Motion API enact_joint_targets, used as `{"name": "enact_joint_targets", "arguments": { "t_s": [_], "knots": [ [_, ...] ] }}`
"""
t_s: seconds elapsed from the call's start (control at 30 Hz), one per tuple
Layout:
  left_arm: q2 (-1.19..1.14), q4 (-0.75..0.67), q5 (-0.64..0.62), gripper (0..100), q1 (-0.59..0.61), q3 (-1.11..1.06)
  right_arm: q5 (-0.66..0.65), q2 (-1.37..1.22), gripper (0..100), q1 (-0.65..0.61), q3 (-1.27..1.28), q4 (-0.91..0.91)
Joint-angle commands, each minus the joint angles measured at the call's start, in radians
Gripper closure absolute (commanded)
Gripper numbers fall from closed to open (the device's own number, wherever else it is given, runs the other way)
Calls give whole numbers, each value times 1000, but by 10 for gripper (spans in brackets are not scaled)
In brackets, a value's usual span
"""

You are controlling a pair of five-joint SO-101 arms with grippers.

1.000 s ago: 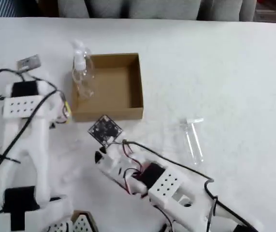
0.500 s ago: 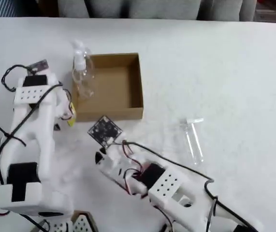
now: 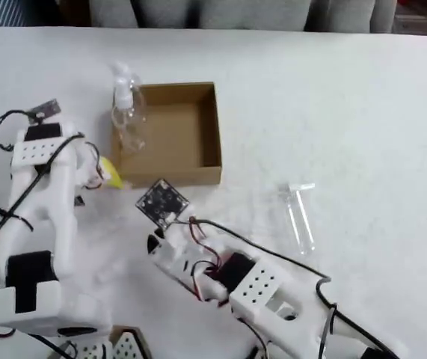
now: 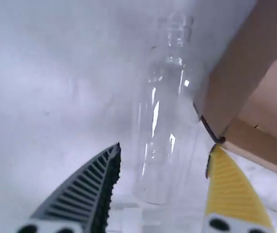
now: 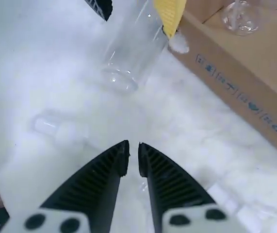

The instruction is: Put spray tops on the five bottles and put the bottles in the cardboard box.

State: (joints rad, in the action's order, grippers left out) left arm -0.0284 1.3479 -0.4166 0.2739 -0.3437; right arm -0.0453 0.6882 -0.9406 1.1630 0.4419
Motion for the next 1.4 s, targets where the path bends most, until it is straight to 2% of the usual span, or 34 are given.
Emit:
{"name": "enact_joint_targets", "arguments": {
  "t_s": [0.0,0.17,0.27,0.47,0.67,0.87,1.17,1.37],
  "knots": [
    [7,-44,-9,721,30,-20,-6,25,983,8,-8,5],
    [5,-68,-2,721,35,-81,-5,25,983,8,-8,5],
    [5,-66,0,718,76,-95,-5,25,983,8,-8,5],
    [5,-66,94,721,153,-94,-5,25,983,8,-8,5],
    [5,-69,133,718,156,-89,-5,25,983,8,-8,5],
    [-51,-43,133,718,150,25,-5,25,983,8,-8,5],
    [-328,144,135,720,153,368,-5,25,983,8,-8,5],
    [-397,115,130,721,153,414,-5,25,983,8,-8,5]
  ]
}}
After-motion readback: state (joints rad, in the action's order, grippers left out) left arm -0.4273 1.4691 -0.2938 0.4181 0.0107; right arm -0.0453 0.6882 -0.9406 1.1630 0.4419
